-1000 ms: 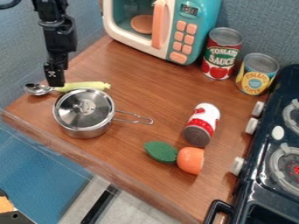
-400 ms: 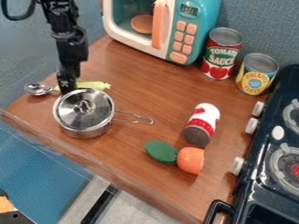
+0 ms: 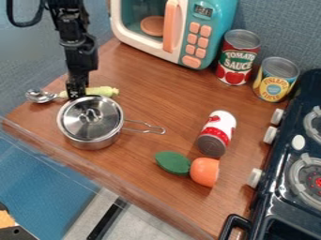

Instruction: Move the yellow spoon to the middle of the table

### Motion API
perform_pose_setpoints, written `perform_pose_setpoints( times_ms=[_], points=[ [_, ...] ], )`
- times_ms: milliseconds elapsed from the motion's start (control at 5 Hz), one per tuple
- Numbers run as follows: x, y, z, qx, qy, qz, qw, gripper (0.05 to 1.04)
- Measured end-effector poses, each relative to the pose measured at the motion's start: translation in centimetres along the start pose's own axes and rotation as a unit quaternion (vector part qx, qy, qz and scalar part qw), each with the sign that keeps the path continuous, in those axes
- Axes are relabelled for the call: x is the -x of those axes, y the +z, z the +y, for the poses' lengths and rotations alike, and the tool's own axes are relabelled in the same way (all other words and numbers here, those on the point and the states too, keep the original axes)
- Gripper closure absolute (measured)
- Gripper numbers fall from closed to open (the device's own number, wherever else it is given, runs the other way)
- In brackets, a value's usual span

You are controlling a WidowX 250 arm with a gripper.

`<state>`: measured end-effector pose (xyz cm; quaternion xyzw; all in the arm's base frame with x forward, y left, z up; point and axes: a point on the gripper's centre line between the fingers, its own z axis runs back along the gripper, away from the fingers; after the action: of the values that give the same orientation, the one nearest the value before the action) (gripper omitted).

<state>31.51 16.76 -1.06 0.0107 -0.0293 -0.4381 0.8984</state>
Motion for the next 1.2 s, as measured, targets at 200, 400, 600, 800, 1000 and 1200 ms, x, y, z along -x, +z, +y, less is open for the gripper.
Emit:
perform_pose_setpoints(
  times_ms=[200,400,600,800,1000,1200],
  points=[
    [0.0,0.1,0.0,0.001,-0.002,0.001,1.0,0.671],
    [0.1,0.3,-0.1,0.01,-0.001,0.004,0.9999,0.683],
    [0.2,0.8,0.6,0.006,0.001,0.011,0.9999,0.683],
    [-1.0,1.4,0.6,0.014,-0.025,0.021,0.9994,0.683],
    [-4.6,3.4,-0.1,0.017,-0.055,0.013,0.9983,0.683],
    [-8.4,5.7,-1.2,0.0,-0.086,0.004,0.9963,0.683]
  ],
)
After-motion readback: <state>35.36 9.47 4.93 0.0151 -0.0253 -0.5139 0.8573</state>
